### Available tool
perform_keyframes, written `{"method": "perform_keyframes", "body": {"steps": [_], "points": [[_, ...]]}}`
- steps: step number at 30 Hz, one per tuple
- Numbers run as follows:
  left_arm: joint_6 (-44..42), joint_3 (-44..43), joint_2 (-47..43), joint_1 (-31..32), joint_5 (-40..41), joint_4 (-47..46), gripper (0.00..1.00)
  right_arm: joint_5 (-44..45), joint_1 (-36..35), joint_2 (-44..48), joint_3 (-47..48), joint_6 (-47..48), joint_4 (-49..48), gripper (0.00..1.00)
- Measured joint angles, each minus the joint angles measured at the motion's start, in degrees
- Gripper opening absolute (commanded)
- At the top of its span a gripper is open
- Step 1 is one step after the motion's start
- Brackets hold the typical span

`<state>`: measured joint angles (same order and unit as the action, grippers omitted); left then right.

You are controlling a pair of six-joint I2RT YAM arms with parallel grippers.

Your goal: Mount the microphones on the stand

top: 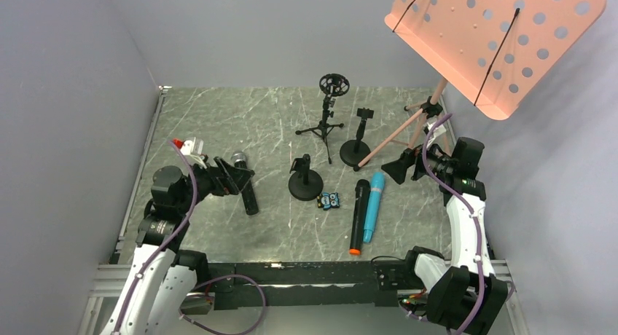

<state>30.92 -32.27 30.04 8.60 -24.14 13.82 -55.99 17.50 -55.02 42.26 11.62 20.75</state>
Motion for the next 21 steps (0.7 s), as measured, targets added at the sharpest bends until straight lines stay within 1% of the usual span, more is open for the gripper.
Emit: {"method": "perform_keyframes", "body": {"steps": [4, 9, 12, 14, 16, 19, 21], "points": [[2.99, -1.73, 1.92, 2.47, -3.08, 0.17, 0.99, -0.31, 0.0, -0.72, 0.0, 2.64, 1.92, 1.0], [1.7, -6.45, 8.28, 9.42, -3.32, 0.24, 0.98, -2.12, 0.0, -0.76, 0.0, 6.23, 4.13, 1.0], [0.98, -7.56, 12.0, 13.46, -1.14, 0.94, 0.96, -3.54, -0.02, -0.61, 0.0, 8.41, 5.51, 1.0], [0.63, -7.63, 14.14, 16.17, 0.92, 1.53, 0.92, -4.35, -0.02, -0.24, 0.0, 9.44, 6.23, 1.0], [0.17, -7.69, 15.34, 18.99, 3.32, 2.32, 0.92, -4.72, -0.07, 0.17, 0.0, 10.25, 6.43, 1.0], [-0.9, -10.03, 17.27, 23.3, 7.61, 4.96, 0.92, -5.07, -0.22, 0.35, 0.0, 11.3, 6.69, 1.0], [-2.27, -12.9, 19.61, 26.51, 10.73, 6.01, 0.9, -5.2, -0.46, 0.33, 0.0, 11.93, 6.95, 1.0]]}}
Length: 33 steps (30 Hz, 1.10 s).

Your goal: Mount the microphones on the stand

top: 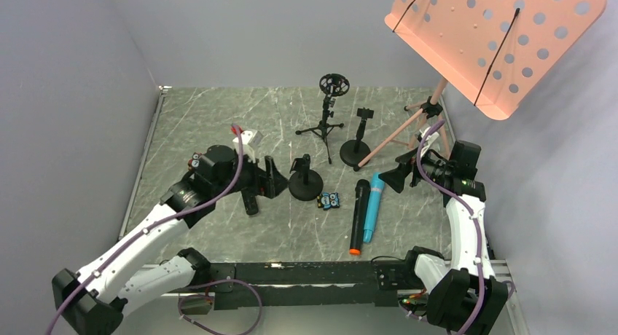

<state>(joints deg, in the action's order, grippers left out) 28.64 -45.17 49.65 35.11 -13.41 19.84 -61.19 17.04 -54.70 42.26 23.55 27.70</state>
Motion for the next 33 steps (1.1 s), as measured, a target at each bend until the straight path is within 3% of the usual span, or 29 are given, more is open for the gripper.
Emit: {"method": "perform_keyframes", "body": {"steps": [5, 9, 17, 22, 27, 33], "points": [[-3.78, -5.68, 5.95, 4.87, 6.27, 1.36, 0.72, -0.35, -0.37, -0.04, 0.0, 0.94, 0.52, 1.0], [-6.88, -9.09, 10.62, 5.6, 9.88, 2.21, 0.65, -0.35, -0.37, -0.04, 0.0, 1.4, 0.61, 1.0], [-10.93, -13.33, 19.08, 5.84, 11.3, 1.36, 0.39, -0.24, -0.63, -0.02, 0.0, 2.01, 1.05, 1.0], [-12.46, -14.64, 22.23, 6.38, 11.91, 0.85, 0.3, -0.2, -0.7, 0.09, 0.0, 2.25, 1.49, 1.0], [-14.56, -16.37, 24.28, 6.99, 11.8, 0.57, 0.0, -0.02, -0.92, 0.09, 0.0, 2.49, 1.97, 1.0], [-19.69, -17.81, 25.83, 7.32, 10.99, 0.52, 0.0, 0.5, -0.96, 0.39, 0.0, 2.86, 2.25, 1.0]]}}
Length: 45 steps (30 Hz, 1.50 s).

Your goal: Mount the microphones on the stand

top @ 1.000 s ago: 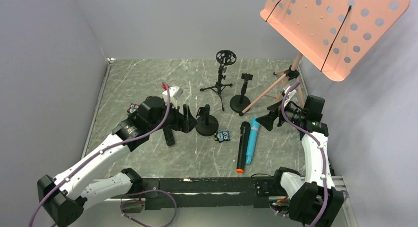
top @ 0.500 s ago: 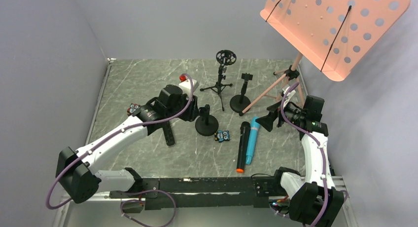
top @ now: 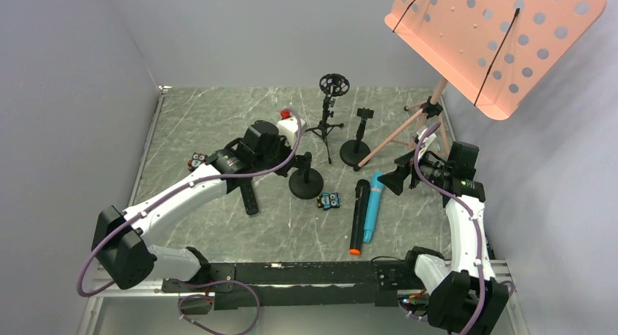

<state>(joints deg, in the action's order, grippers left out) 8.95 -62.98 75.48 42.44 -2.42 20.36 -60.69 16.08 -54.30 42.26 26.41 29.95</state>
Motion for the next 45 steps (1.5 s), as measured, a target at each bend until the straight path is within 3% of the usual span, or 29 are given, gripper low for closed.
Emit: {"method": "perform_keyframes", "body": {"steps": [11, 18, 24, 35, 45], "points": [[-18.88, 1.49, -8.13, -0.63, -14.91, 6.97, 0.0, 0.11, 0.0, 0.11, 0.0, 0.24, 0.02, 1.0], [-21.99, -0.57, -9.2, -1.33, -23.15, 12.15, 0.0, 0.11, 0.0, 0.11, 0.0, 0.24, 0.02, 1.0], [-21.66, 2.8, -11.89, -1.38, -29.11, 8.48, 0.0, 0.11, -0.02, -0.02, 0.0, 0.26, 0.02, 1.0], [-19.82, 11.34, -12.85, -1.38, -29.2, -2.36, 0.0, 0.11, -0.04, -0.87, 0.0, 0.52, 0.2, 1.0], [-18.08, 20.52, -19.98, -0.7, -24.52, -11.93, 0.0, 0.11, -0.07, -1.62, 0.0, 0.63, 0.44, 1.0]]}}
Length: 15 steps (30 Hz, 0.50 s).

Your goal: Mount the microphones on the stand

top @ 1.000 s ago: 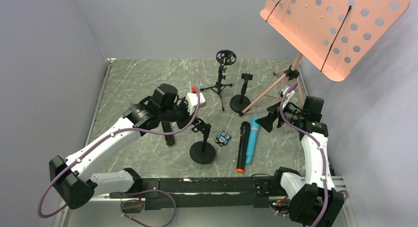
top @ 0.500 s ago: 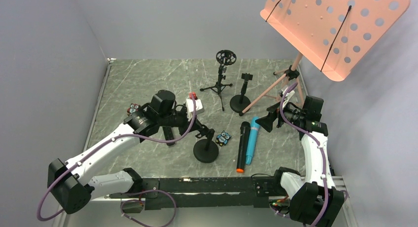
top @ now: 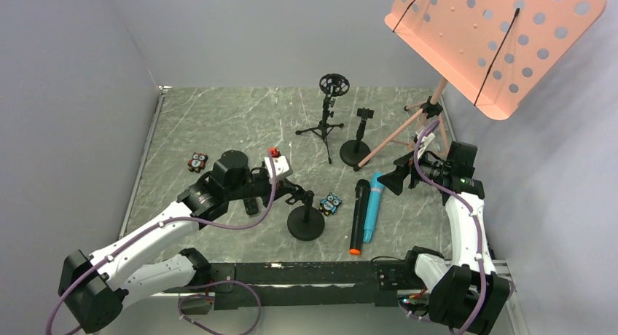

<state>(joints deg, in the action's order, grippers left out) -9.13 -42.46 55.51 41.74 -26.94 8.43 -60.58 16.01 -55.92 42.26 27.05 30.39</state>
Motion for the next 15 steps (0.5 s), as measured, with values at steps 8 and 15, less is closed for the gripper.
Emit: {"method": "perform_keyframes", "body": {"steps": [8, 15], "points": [[1.77, 1.97, -0.7, 0.83, 3.45, -4.13, 0.08, 0.0, -0.09, -0.31, 0.0, 0.02, 0.0, 1.0], [5.05, 2.71, -2.78, 1.03, 7.21, -4.52, 0.49, 0.0, -0.11, -0.42, 0.0, 0.0, 0.0, 1.0]]}}
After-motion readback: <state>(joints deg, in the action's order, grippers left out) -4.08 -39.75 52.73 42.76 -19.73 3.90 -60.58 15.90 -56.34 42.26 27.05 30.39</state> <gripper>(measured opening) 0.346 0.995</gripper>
